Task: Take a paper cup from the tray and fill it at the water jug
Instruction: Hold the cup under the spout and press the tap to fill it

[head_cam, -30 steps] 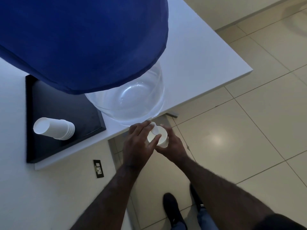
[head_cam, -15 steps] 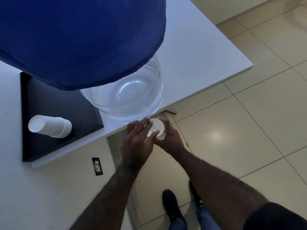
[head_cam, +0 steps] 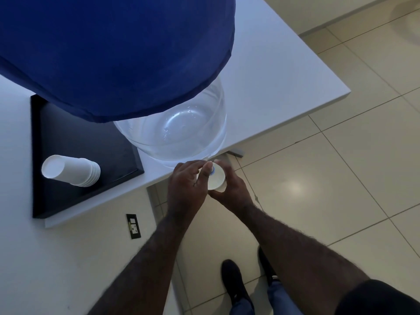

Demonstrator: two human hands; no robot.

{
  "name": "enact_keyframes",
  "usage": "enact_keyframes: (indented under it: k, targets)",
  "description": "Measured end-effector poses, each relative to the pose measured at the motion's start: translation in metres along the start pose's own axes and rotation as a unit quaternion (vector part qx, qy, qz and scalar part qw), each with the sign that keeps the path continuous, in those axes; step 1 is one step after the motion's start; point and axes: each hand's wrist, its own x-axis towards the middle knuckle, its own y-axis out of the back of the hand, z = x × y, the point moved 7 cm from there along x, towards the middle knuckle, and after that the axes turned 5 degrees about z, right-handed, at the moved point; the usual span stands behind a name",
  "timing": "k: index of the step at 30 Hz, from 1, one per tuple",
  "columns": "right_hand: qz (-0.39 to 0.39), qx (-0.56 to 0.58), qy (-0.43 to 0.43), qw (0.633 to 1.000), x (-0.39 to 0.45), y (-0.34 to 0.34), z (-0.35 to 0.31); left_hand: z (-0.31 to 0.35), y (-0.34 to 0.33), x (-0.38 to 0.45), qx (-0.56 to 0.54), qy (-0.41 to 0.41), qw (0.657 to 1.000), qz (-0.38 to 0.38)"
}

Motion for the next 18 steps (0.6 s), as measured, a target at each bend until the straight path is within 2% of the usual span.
enact_keyframes:
  k: [18]
  targets:
    - [0.01,0.002,-0.01,1.0,-0.0027,0.002,-0.0019,-0.004,-0.0024,-0.0017,-0.018,0.026,0.999,-0.005]
